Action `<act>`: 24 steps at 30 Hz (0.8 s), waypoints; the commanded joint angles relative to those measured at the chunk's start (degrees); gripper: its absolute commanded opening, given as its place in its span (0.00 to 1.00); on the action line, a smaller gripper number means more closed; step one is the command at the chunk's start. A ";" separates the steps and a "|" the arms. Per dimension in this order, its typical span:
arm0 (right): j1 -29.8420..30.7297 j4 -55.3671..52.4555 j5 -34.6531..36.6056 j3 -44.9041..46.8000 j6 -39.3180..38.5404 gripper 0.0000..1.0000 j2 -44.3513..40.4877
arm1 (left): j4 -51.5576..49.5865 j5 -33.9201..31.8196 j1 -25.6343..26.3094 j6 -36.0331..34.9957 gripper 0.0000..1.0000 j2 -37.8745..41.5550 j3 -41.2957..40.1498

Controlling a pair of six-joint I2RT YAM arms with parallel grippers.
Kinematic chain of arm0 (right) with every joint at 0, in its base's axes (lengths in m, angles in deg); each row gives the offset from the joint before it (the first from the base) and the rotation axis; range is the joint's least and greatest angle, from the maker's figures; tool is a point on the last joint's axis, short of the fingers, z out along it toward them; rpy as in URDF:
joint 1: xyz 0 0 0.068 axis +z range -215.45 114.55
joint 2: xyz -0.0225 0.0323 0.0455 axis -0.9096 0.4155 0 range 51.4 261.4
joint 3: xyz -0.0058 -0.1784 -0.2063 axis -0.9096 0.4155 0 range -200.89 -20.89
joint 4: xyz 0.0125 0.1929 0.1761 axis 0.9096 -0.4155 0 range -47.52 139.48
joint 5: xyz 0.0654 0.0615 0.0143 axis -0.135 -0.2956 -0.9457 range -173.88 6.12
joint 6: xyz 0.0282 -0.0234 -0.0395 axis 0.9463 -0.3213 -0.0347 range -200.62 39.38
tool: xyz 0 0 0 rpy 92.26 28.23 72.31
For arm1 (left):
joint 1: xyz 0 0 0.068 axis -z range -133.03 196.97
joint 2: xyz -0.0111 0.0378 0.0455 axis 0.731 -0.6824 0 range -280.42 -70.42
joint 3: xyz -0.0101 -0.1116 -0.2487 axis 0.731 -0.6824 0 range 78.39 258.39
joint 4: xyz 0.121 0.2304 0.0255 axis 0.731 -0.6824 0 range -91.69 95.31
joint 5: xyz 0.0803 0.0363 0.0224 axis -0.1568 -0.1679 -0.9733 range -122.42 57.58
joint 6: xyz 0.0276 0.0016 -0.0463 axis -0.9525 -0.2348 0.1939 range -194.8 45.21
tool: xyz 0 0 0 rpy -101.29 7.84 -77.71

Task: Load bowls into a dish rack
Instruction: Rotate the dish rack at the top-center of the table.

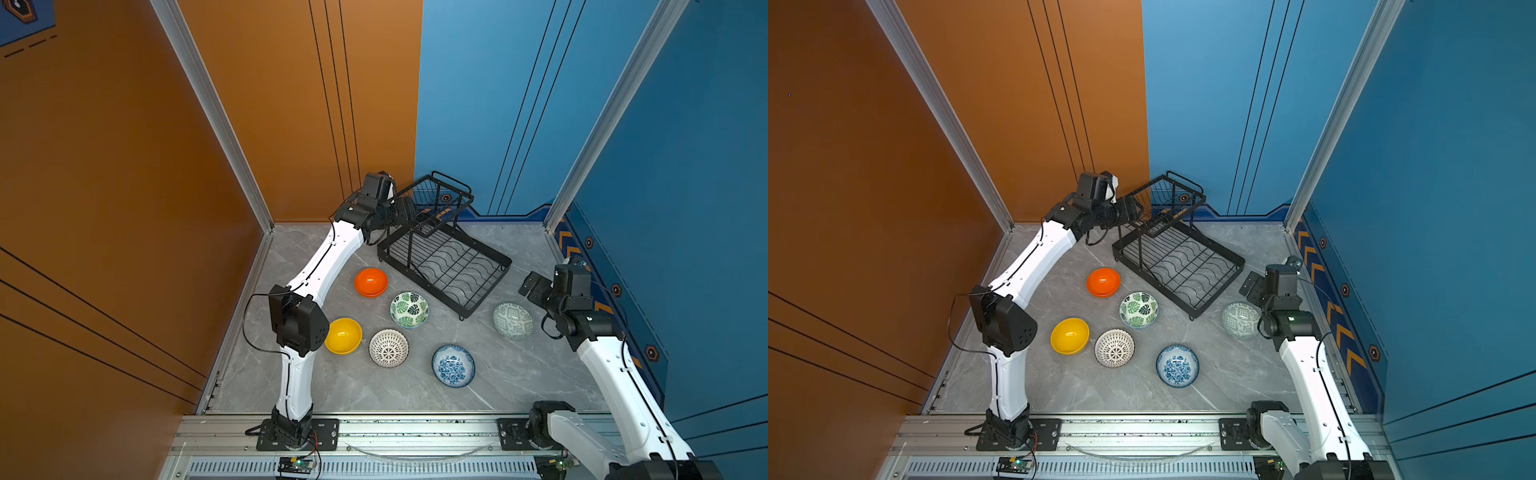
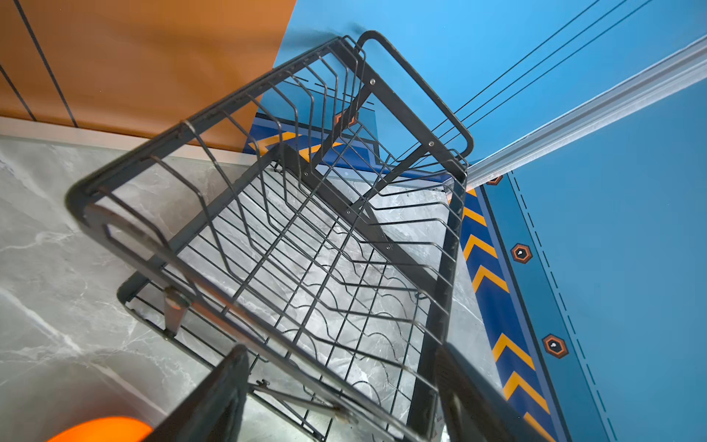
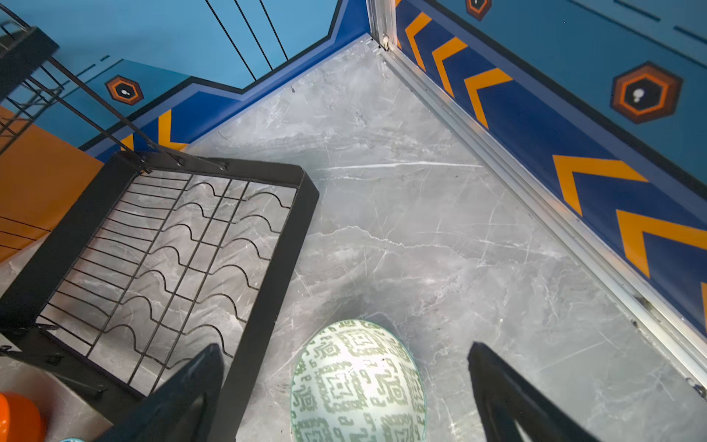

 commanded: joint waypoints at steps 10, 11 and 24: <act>-0.43 5.70 -3.53 -5.04 -0.45 1.00 11.41 | 6.29 4.78 -1.13 6.49 0.65 -1.52 -0.13; -0.43 5.75 -3.75 -5.50 -0.67 1.00 12.15 | 6.27 5.05 -1.09 6.54 0.64 -1.44 -0.03; -2.45 13.86 -9.95 -11.20 3.31 1.00 25.16 | 12.11 7.80 -0.87 11.21 0.47 -3.50 -1.23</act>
